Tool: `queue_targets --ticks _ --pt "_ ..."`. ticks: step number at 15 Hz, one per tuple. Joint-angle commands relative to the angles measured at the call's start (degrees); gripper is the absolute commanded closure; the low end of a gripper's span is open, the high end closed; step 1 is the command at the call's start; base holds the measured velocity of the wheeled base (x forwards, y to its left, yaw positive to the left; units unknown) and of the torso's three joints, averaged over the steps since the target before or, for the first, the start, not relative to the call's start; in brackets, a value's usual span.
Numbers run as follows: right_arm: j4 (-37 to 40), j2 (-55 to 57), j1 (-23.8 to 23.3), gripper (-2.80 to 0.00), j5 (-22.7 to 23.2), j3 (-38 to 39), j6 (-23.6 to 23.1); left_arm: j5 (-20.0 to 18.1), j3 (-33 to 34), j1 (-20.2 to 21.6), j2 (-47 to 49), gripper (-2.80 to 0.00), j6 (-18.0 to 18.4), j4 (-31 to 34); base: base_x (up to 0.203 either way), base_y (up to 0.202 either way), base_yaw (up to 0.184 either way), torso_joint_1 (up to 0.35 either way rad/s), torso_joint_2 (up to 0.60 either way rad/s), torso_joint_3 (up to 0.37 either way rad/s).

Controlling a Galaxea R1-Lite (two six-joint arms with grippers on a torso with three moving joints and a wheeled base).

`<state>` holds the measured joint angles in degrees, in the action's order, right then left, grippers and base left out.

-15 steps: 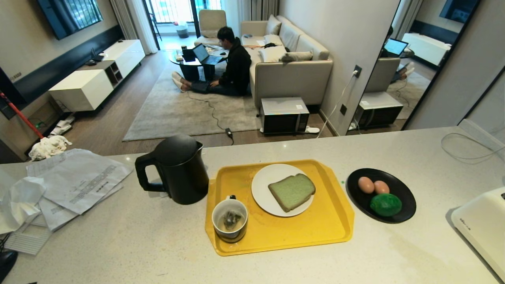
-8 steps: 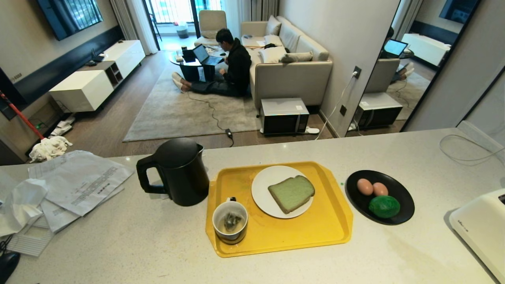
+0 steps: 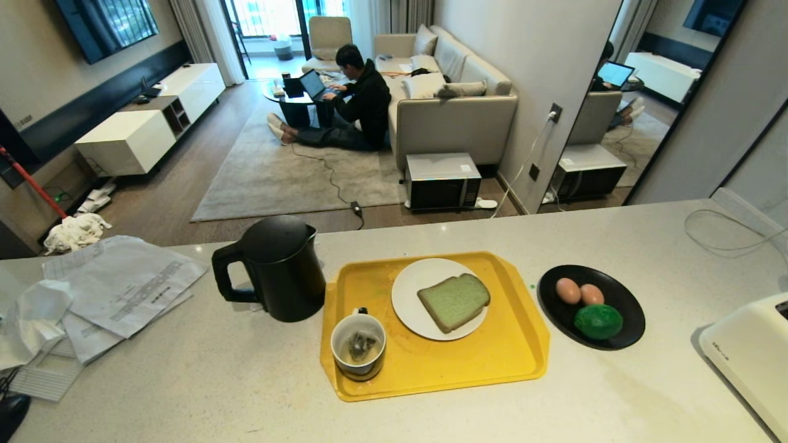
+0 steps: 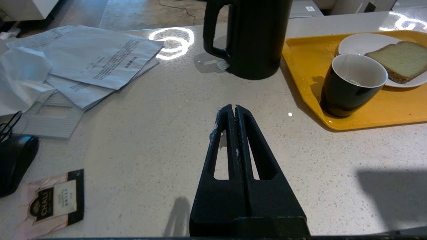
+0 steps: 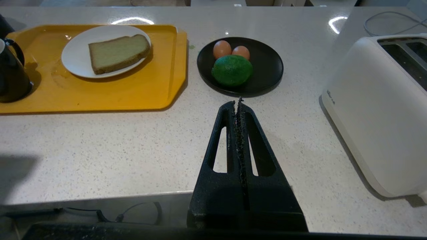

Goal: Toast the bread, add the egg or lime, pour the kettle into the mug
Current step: Pick up the egg

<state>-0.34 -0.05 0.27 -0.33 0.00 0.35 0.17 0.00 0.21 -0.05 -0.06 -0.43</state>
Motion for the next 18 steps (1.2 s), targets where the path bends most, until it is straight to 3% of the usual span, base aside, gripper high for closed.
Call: queue_targets --ticks 1,18 --pt "0.0 0.0 0.0 0.0 0.0 0.1 0.0 0.0 0.0 0.0 0.0 0.0 0.0 0.0 0.006 0.0 -0.096 -0.002 0.0 0.0" --pt "0.0 0.0 0.0 0.0 0.0 0.1 -0.2 0.0 0.0 0.0 0.0 0.0 0.0 0.0 0.002 0.008 -0.174 0.003 0.0 0.003"
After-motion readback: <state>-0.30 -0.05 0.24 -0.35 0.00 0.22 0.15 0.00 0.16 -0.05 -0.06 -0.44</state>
